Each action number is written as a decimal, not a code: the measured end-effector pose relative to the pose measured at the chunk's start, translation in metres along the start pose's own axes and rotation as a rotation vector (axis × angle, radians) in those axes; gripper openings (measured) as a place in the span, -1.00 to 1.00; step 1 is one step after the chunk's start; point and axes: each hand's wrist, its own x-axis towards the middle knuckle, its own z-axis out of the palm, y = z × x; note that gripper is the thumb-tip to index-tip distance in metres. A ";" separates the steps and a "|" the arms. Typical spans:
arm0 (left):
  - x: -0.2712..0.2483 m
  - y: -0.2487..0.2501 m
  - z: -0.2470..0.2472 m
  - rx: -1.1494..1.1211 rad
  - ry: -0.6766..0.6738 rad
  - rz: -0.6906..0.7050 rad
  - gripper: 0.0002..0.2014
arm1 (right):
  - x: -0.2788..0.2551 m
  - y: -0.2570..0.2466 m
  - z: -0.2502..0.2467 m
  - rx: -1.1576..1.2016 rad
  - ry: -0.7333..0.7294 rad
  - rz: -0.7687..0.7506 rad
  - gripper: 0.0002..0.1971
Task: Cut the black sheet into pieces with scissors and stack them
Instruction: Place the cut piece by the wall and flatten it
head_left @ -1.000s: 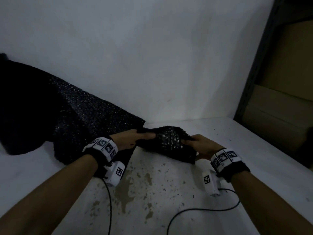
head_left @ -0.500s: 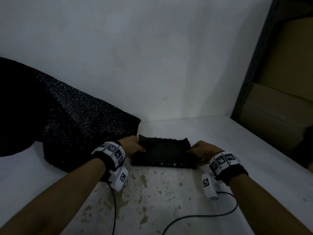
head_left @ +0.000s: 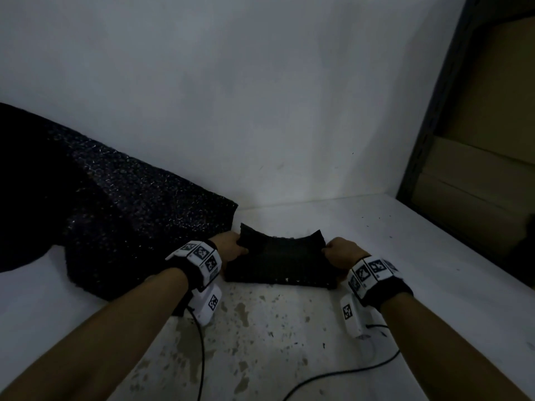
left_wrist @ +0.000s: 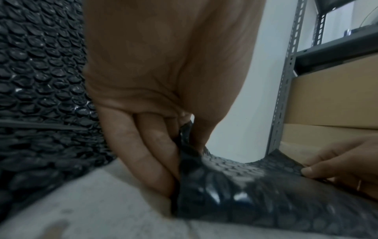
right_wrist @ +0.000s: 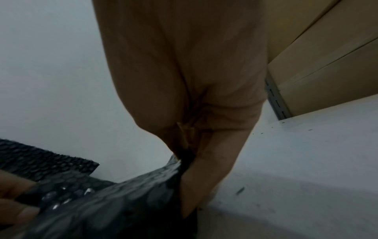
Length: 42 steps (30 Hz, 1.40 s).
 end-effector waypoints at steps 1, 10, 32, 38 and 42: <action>-0.001 0.001 0.000 0.003 0.005 0.003 -0.53 | 0.000 -0.001 0.000 -0.016 0.005 0.007 -0.66; 0.003 0.003 0.002 0.045 0.020 0.005 -0.60 | 0.000 -0.004 0.007 -0.104 0.072 0.010 -0.71; -0.022 0.028 -0.004 0.430 -0.131 0.375 -0.19 | -0.030 -0.051 0.029 -0.539 -0.315 -0.322 -0.22; -0.023 0.020 -0.003 0.394 -0.300 0.264 -0.14 | -0.025 -0.032 0.020 -0.547 -0.335 -0.294 -0.37; -0.027 0.014 -0.007 0.397 -0.346 0.241 -0.09 | -0.031 -0.022 0.002 -0.570 -0.401 -0.306 -0.21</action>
